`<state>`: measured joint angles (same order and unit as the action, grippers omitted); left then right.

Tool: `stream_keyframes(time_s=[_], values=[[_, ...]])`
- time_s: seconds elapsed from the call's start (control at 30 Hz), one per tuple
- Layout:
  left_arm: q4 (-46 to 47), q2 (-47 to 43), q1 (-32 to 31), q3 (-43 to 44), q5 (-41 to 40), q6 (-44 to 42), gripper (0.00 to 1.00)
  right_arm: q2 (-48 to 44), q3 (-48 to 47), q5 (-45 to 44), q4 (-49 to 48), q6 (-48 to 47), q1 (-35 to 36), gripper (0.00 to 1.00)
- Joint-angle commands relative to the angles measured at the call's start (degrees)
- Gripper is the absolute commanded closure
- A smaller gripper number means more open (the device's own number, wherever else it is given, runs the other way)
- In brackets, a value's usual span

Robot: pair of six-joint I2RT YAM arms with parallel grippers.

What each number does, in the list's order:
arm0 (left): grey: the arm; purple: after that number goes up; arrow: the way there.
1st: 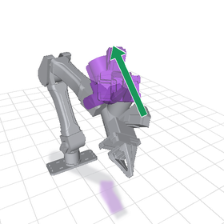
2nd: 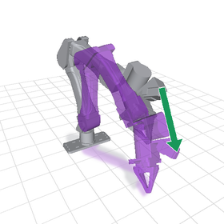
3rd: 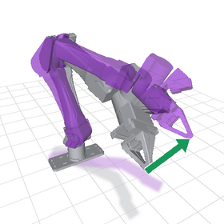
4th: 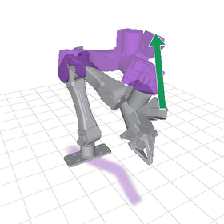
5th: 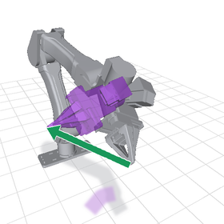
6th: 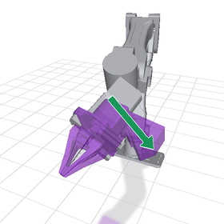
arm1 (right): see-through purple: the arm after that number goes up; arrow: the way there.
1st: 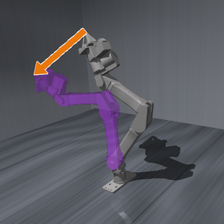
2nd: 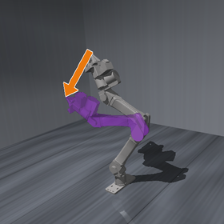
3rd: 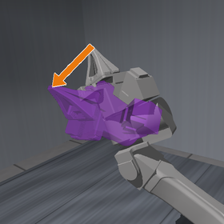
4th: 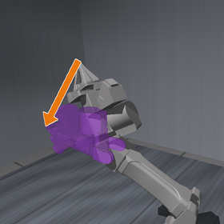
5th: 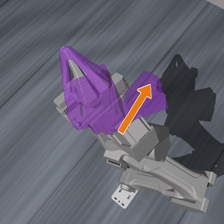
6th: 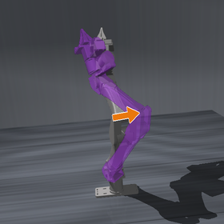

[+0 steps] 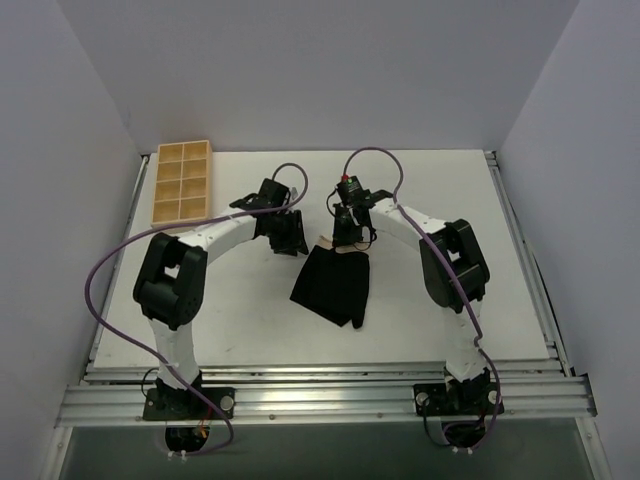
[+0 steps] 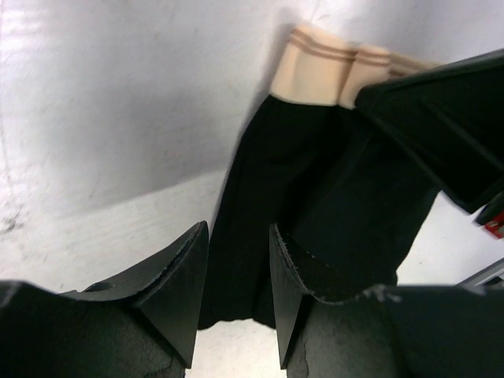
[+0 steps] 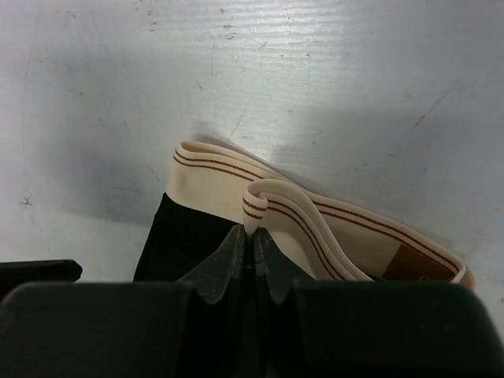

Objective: Roll the underwear
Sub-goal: Fold the underwear

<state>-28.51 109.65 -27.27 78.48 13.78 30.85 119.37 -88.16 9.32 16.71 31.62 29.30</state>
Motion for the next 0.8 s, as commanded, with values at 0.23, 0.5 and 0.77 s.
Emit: stream_keyframes(time_s=[0.23, 0.5, 0.77], values=[[6.45, 6.46, -0.42, 5.9, 5.03, -0.71, 0.64, -1.25, -0.7, 1.84, 0.17, -1.82, -0.3, 1.0], [8.91, 7.86, -1.56, 1.95, 5.03, 0.96, 0.66, -1.25, -0.44, 2.72, -1.15, 0.46, 0.14, 1.0], [9.96, 8.66, -2.79, 0.1, 3.54, 1.67, 0.81, -2.74, 0.97, 2.28, -1.59, 0.81, 0.23, 1.0]])
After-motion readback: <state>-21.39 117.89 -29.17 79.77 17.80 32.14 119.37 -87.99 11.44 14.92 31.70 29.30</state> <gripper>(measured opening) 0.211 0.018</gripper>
